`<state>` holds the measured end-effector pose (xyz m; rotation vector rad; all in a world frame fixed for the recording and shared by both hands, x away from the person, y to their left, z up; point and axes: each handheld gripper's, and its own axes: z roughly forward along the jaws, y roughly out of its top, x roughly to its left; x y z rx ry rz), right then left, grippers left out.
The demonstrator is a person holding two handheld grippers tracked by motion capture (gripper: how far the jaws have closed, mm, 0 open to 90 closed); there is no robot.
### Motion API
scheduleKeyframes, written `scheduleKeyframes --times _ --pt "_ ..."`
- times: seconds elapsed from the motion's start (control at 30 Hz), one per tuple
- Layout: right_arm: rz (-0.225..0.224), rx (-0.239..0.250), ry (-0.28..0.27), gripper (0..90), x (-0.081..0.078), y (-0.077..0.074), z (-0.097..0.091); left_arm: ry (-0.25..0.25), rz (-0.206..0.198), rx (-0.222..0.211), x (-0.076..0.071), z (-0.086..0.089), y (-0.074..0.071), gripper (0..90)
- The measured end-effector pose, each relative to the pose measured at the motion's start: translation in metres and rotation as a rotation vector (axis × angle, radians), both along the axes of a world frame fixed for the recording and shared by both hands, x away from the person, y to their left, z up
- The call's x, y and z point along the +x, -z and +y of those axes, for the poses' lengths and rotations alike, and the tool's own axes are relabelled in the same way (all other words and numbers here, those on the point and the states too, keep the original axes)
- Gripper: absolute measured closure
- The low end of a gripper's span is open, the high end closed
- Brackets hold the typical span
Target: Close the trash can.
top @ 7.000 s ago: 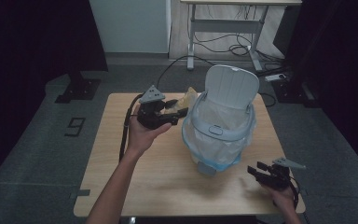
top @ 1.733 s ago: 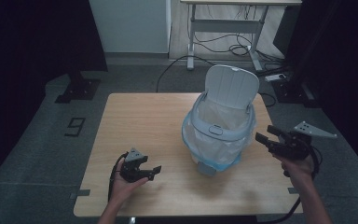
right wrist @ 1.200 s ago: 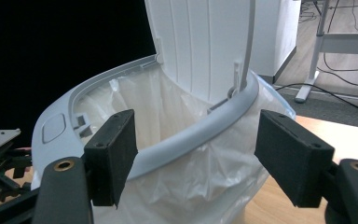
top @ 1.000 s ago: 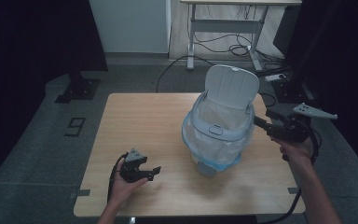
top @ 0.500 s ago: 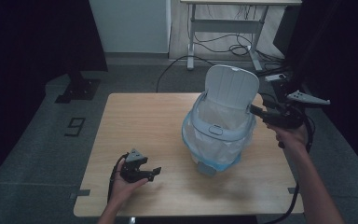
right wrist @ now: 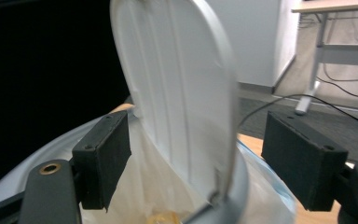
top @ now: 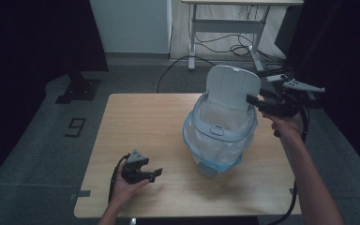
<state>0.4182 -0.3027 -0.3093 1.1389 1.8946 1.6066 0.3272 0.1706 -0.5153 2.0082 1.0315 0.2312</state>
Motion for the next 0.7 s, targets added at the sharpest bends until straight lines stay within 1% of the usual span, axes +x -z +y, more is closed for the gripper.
scheduleKeyframes --times 0.07,0.13,0.2,0.33,0.47,0.5,0.57,0.6,0.67,0.7 --pt "-0.007 -0.005 -0.021 23.2 0.001 -0.002 0.006 0.000 -0.001 -0.003 0.000 -0.001 0.000 23.0" --pt "-0.004 -0.002 -0.027 22.2 0.001 -0.002 0.009 0.003 0.000 -0.001 0.000 -0.001 0.000 23.0" --pt "-0.006 -0.010 -0.021 21.4 0.000 -0.002 0.012 0.006 0.002 0.000 0.000 -0.002 0.000 23.0" --pt "-0.005 -0.002 -0.020 21.4 0.000 -0.001 0.012 0.008 0.003 0.002 0.000 -0.003 0.000 23.0" --pt "-0.009 0.010 -0.029 20.0 -0.004 0.000 0.012 0.009 0.007 0.003 0.000 -0.003 0.001 23.0" --pt "-0.001 0.016 -0.049 16.8 -0.009 -0.001 0.013 0.013 0.009 0.005 -0.001 -0.004 0.001 23.0" --pt "0.008 0.011 -0.079 14.7 -0.013 -0.002 0.014 0.017 0.009 0.007 -0.001 -0.005 0.001 23.0" --pt "0.008 0.011 -0.079 14.7 -0.013 -0.002 0.014 0.017 0.009 0.007 -0.001 -0.005 0.001 22.9" --pt "0.007 0.001 -0.098 14.1 -0.021 -0.002 0.015 0.023 0.011 0.011 -0.001 -0.007 0.001 22.9" --pt "0.010 0.003 -0.102 13.9 -0.022 -0.002 0.015 0.024 0.013 0.012 -0.001 -0.007 0.001 22.8"
